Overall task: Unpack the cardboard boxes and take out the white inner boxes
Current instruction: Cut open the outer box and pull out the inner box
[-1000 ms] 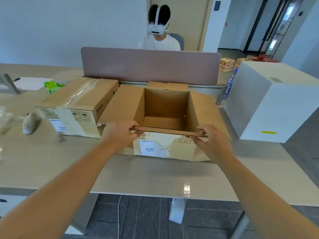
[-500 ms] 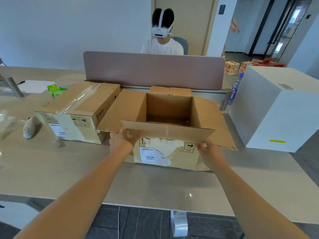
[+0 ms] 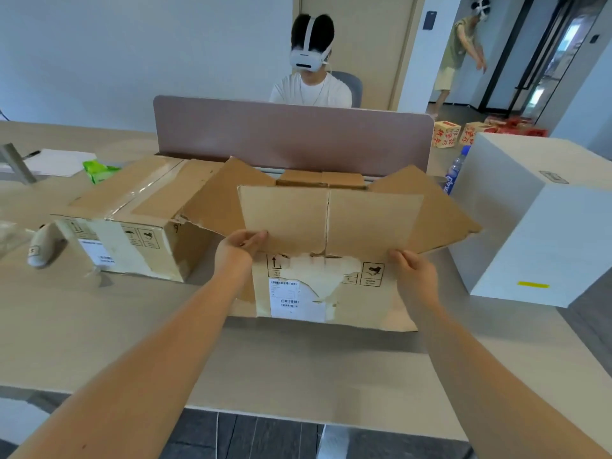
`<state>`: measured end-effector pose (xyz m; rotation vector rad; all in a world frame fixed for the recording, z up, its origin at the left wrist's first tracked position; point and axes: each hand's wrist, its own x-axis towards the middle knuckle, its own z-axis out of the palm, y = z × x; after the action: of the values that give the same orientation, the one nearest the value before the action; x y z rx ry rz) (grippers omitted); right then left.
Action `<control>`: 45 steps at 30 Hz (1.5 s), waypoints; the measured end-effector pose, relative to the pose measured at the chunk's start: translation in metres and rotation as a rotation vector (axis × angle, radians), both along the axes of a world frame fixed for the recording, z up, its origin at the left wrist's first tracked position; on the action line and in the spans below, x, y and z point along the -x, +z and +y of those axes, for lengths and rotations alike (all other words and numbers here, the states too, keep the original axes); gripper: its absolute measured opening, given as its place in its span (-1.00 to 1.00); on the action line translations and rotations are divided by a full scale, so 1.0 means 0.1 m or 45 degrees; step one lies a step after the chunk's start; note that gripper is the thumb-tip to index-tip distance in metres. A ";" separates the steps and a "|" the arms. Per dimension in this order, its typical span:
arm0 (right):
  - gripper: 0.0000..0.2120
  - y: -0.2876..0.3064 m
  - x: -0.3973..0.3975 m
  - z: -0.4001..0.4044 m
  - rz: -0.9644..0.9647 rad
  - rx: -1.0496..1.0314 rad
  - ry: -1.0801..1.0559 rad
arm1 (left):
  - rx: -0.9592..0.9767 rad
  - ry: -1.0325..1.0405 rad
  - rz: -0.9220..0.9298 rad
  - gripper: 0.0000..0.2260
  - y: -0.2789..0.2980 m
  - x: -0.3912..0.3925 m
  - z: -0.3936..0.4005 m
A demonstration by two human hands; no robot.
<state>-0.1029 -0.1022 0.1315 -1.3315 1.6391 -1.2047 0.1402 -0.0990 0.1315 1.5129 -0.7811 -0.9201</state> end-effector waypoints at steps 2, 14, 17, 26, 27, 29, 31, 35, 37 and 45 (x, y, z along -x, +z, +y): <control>-0.57 0.17 0.03 -0.06 -0.028 0.061 -0.060 | 0.030 0.012 -0.012 -0.84 0.11 0.06 -0.06; -0.82 1.10 0.19 -0.35 0.156 0.384 -0.040 | 0.130 0.126 -0.458 -0.67 0.92 0.35 -0.28; -0.84 1.37 0.22 -0.42 0.240 0.441 0.020 | 0.114 0.161 -0.511 -0.66 1.05 0.36 -0.35; -0.65 2.07 0.01 -0.63 0.500 0.607 0.148 | 0.206 0.309 -0.019 -0.76 1.17 0.32 -0.52; -0.62 2.15 -0.03 -0.65 0.539 0.642 0.152 | 0.233 0.306 0.121 -0.76 1.18 0.32 -0.54; -0.59 2.29 -0.11 -0.69 0.595 0.706 0.144 | 0.244 0.265 0.327 -0.78 1.23 0.35 -0.58; -0.64 2.42 -0.18 -0.73 0.649 0.746 0.108 | 0.273 0.162 0.457 -0.82 1.31 0.36 -0.65; -0.68 2.55 -0.30 -0.74 0.710 0.821 0.053 | 0.365 -0.141 0.599 -0.72 1.48 0.36 -0.77; -0.65 2.53 -0.37 -0.74 0.756 0.832 0.001 | 0.354 -0.190 0.618 -0.62 1.50 0.34 -0.83; -0.44 2.41 -0.69 -0.65 0.802 0.908 -0.082 | 0.255 -0.449 0.729 -0.37 1.49 -0.15 -0.87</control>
<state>-0.0342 -0.1671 0.3724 -2.2968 1.7261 -1.5990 0.1551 -0.1861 0.2802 0.8774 -0.6955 -1.4097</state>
